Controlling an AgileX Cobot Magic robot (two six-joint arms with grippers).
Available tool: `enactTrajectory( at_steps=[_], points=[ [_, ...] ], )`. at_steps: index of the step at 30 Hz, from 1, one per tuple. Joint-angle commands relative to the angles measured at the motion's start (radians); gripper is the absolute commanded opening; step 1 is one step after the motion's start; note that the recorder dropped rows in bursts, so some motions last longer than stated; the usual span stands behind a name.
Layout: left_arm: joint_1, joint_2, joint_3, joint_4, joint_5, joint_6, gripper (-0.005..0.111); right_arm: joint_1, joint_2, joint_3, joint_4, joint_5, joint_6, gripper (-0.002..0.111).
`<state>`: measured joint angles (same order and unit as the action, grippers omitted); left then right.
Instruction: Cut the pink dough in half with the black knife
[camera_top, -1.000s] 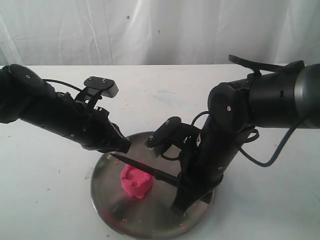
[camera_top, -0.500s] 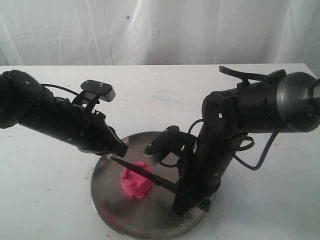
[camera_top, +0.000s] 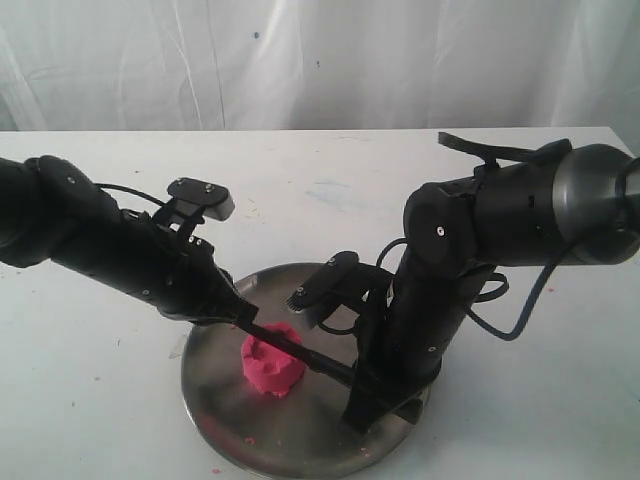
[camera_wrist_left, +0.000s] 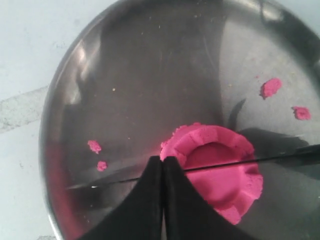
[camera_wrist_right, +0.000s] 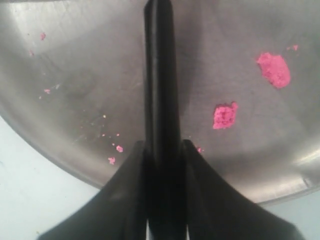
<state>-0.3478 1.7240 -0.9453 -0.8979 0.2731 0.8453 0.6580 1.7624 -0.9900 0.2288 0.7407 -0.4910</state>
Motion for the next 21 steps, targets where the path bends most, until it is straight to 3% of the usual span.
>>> enactTrajectory(
  at_steps=[1, 21],
  points=[
    [-0.004, 0.026, 0.008, -0.014, 0.004, -0.004, 0.0, 0.002, 0.001, 0.004, 0.006, -0.009, 0.006, 0.0],
    [-0.004, 0.062, 0.008, -0.014, 0.007, -0.004, 0.0, 0.002, 0.011, 0.004, 0.006, -0.025, -0.003, 0.0]
  ],
)
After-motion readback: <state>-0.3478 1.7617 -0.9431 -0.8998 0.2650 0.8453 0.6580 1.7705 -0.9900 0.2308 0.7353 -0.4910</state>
